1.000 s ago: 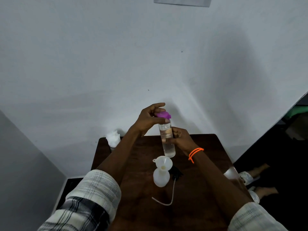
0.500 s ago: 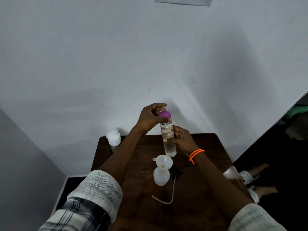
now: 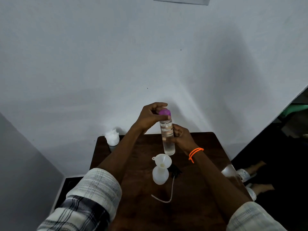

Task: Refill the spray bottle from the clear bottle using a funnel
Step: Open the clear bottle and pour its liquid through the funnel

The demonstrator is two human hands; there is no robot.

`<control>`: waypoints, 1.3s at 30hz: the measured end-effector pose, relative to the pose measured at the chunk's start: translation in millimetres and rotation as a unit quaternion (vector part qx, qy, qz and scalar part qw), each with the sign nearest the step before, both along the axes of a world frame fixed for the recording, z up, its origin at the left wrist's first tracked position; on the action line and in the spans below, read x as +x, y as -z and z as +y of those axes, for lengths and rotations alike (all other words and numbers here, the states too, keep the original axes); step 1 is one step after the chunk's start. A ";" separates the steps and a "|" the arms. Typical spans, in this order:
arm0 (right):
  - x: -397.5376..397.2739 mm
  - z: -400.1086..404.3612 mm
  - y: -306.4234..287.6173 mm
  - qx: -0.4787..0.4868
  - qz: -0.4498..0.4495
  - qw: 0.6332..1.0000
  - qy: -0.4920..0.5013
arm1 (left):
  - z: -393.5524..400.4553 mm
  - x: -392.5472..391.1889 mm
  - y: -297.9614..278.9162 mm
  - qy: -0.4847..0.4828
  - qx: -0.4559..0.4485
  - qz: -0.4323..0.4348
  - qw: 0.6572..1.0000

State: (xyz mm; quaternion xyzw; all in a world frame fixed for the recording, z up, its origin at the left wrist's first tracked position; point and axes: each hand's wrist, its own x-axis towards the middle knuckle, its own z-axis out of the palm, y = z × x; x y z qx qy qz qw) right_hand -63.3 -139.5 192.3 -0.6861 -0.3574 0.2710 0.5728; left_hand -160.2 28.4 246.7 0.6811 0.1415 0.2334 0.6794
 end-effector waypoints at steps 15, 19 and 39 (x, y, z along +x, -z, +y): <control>13.2 -12.1 5.9 -0.011 -0.030 0.999 0.010 | 19.0 -10.5 30.5 -0.102 -0.124 0.050 0.986; 21.5 -20.1 15.8 -0.029 -0.058 0.998 0.014 | 22.9 -22.6 64.0 -0.149 -0.127 0.124 0.973; 37.1 -73.8 104.9 -0.159 -0.166 0.973 0.007 | -8.8 -56.4 193.4 -0.004 -0.056 0.317 0.947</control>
